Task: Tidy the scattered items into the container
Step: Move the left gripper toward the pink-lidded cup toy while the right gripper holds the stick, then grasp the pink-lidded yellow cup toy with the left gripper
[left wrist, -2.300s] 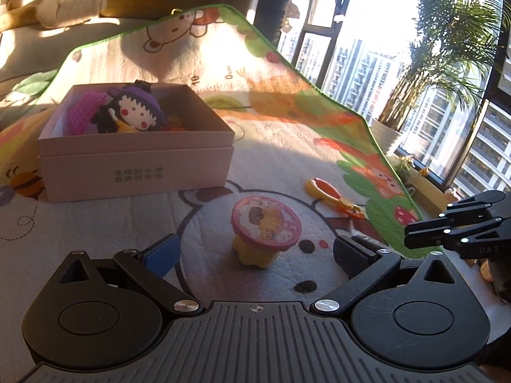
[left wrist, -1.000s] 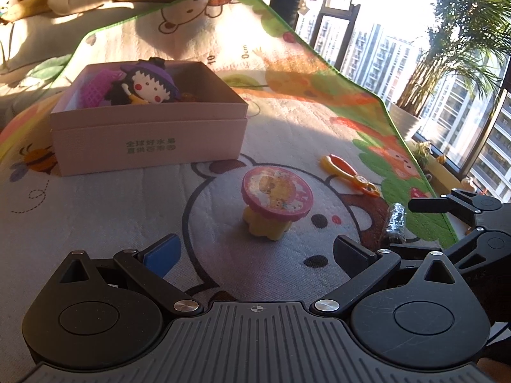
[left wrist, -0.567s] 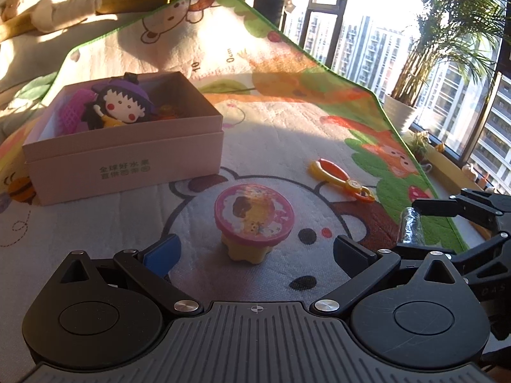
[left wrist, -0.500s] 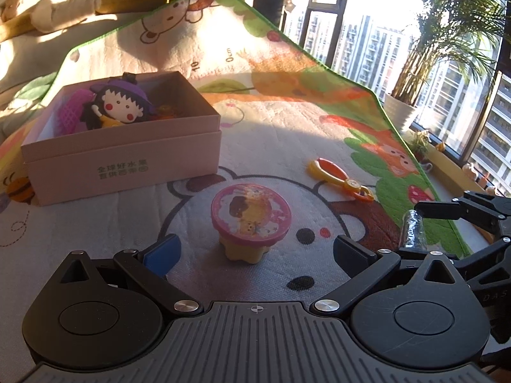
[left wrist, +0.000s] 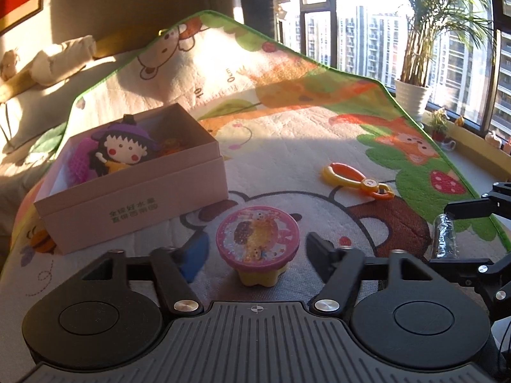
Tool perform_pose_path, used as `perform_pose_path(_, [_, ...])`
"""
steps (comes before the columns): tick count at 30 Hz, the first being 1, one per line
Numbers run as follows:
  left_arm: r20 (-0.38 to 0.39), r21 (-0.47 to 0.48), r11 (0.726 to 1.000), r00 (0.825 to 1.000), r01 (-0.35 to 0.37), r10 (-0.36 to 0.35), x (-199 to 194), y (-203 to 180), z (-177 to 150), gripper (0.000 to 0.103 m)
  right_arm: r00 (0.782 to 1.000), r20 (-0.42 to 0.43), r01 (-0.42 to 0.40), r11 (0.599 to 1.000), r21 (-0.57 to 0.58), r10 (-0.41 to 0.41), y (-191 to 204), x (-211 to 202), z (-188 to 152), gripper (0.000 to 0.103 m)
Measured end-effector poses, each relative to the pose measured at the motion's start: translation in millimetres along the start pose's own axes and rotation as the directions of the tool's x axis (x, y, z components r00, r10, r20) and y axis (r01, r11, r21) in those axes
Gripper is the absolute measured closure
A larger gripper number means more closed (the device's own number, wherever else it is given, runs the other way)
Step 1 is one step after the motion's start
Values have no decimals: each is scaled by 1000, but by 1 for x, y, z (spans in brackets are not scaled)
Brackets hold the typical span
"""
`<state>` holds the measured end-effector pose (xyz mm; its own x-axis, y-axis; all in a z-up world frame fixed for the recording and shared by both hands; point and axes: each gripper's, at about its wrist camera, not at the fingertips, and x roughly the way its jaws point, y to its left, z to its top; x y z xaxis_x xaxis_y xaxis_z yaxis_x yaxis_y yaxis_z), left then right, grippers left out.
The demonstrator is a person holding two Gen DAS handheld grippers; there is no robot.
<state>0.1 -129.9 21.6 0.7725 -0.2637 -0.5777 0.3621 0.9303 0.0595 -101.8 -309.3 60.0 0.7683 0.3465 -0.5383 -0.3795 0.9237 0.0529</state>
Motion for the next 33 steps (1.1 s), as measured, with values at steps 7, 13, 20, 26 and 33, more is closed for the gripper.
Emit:
perform_pose_path(7, [16,-14,1000,1000,9,-8,5,2,1,25,1000,-8,-3,1000,11,4,0,2,-1,19])
perform_pose_path(13, [9,-29,999,1000,18,-18,9,6,-3,42,1000,-9,-2,1000,-13,2,7,-1,2,19])
perform_pose_path(20, [49,-18,998,997,53,-52,-28,12,-10,42,1000,-1,9,997,-82,-9,25,-12,12,19])
perform_pose_path(26, [76,34,998,996,50,-53,-68,23,-26,42,1000,16,-5,986,-166,8,51,-23,25,19])
perform_pose_path(33, [139,2,999,990,37,-37,-88,51,-27,42,999,-10,-50,969,-241,49,73,-21,46,19])
